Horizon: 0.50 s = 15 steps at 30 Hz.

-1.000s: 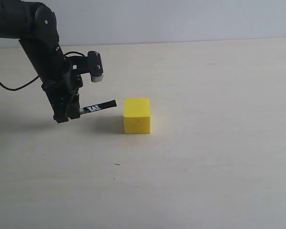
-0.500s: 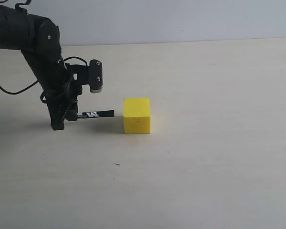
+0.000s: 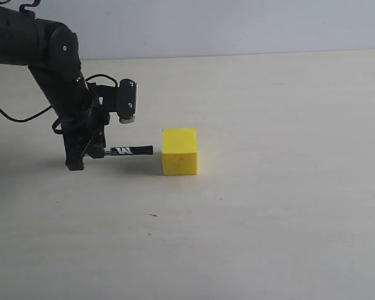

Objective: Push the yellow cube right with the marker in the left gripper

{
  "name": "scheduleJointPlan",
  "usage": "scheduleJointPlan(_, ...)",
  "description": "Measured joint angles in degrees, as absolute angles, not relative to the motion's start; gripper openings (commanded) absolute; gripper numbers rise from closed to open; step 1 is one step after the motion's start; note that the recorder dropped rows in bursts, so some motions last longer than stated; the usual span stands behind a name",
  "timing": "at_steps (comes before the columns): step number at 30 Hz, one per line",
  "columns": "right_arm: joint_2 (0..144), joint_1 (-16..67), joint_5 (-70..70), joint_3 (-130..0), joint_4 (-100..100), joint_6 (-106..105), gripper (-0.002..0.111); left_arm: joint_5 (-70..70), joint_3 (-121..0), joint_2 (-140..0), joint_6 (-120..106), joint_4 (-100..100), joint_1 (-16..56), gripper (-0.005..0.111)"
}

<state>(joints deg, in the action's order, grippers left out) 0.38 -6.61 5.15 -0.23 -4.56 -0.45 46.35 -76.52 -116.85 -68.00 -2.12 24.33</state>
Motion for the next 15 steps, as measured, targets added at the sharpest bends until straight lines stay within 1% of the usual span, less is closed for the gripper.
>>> scheduleJointPlan(5,0.38,-6.61,5.15,-0.23,-4.56,-0.45,0.000,46.24,-76.52,-116.85,-71.90,-5.81,25.73,0.000)
scheduleJointPlan(12,0.38,-6.61,5.15,-0.23,-4.56,-0.45,0.000,45.00,-79.64,-116.85,-71.98,-7.19,31.95,0.000)
scheduleJointPlan(15,0.38,-6.61,5.15,-0.23,-4.56,-0.45,0.000,45.28,-80.94,-116.85,-70.09,-7.75,32.05,0.000)
